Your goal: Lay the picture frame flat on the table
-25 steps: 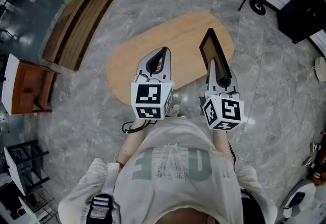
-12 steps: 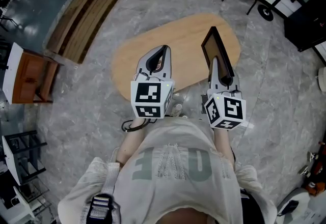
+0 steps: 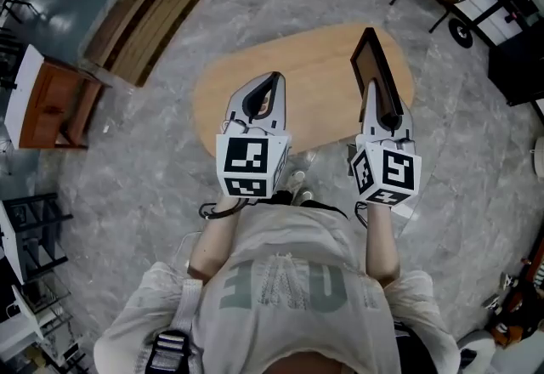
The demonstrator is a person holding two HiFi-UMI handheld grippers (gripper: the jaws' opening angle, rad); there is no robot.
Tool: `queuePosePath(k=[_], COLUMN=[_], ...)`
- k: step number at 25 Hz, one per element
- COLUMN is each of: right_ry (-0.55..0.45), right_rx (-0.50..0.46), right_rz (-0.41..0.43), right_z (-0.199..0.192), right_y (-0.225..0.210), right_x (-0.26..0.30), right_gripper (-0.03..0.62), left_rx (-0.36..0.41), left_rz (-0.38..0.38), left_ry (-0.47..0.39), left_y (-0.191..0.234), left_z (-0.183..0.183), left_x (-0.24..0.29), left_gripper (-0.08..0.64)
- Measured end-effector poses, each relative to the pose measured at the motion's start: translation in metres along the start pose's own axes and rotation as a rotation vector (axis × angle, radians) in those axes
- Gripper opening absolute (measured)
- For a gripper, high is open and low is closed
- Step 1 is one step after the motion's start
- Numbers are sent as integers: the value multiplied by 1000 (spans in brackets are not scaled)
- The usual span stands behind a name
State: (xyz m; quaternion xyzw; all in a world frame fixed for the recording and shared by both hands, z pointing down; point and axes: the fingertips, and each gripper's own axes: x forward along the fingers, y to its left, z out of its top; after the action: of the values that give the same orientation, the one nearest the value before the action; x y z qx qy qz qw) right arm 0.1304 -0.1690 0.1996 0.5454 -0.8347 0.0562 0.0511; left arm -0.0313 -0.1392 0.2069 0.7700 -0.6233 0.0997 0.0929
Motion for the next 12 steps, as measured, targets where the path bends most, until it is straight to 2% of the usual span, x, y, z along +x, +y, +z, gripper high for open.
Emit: queuePosePath(k=[7,12], right_ry=[40,75], right_rx=[-192,-393], right_rz=[38,68], right_z=[-25,-73], right_y=[8,24], right_x=[55,98], right_gripper=[15,17], left_rx=[-14,-28], left_rz=[15,31], left_ry=[39,68], left_y=[23,42], left_z=[-29,-72], left_x=[30,59], left_gripper=[9,9])
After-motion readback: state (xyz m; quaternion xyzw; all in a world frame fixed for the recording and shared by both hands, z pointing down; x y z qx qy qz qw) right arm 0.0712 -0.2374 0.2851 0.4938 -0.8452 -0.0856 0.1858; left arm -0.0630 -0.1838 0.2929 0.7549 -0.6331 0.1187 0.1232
